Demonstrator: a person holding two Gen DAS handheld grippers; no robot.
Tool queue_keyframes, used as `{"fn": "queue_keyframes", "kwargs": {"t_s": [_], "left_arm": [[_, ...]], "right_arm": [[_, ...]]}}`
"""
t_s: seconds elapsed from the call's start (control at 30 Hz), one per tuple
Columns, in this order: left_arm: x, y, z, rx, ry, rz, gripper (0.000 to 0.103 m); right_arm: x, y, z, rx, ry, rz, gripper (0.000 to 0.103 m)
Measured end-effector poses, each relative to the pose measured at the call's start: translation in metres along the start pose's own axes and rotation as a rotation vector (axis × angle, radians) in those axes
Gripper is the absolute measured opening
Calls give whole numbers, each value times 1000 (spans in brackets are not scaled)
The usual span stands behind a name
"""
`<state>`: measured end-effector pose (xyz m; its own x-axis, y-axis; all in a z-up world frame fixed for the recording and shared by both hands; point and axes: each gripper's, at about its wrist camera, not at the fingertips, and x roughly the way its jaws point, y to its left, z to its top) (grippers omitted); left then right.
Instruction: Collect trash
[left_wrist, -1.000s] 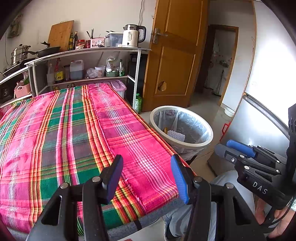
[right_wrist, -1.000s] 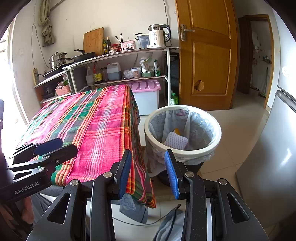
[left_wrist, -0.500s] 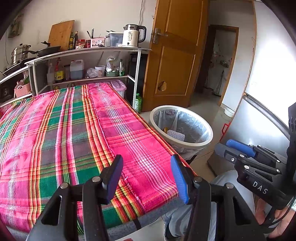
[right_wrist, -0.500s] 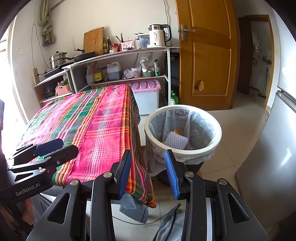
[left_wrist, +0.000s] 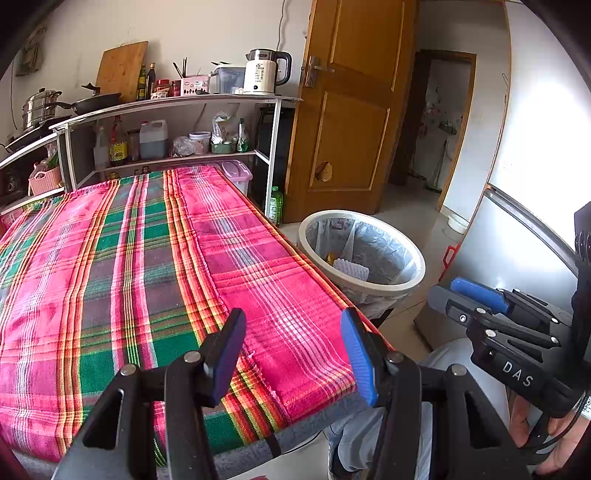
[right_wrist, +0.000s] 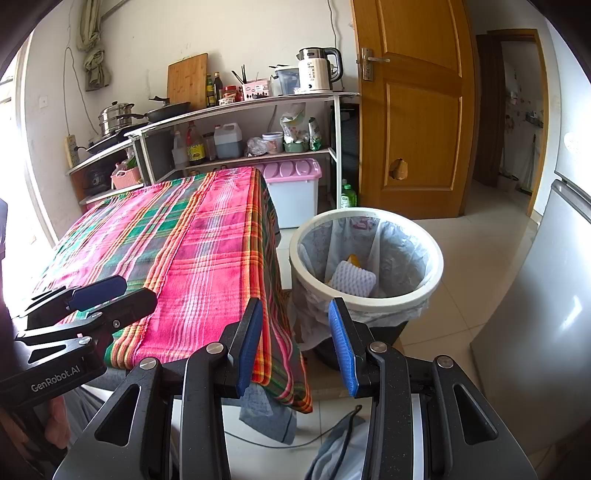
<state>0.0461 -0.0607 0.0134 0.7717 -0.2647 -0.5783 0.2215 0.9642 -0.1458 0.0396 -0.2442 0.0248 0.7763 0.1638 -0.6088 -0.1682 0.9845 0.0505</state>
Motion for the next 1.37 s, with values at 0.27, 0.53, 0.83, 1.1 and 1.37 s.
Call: {"fn": "queue_keyframes", "kwargs": {"t_s": [0.27, 0.53, 0.83, 1.1, 1.37], "left_arm": [[0, 0, 0, -1, 1, 0, 56], [0, -1, -1, 2, 0, 7, 56], [2, -2, -3, 4, 3, 5, 55], [4, -6, -5, 13, 7, 19, 55], [3, -5, -5, 5, 4, 16, 55]], "right_arm": [[0, 0, 0, 1, -1, -1, 38], [0, 0, 0, -1, -1, 0, 38], [0, -1, 0, -2, -3, -1, 38], [0, -1, 1, -3, -1, 0, 38], [0, -2, 1, -3, -1, 0, 38]]}}
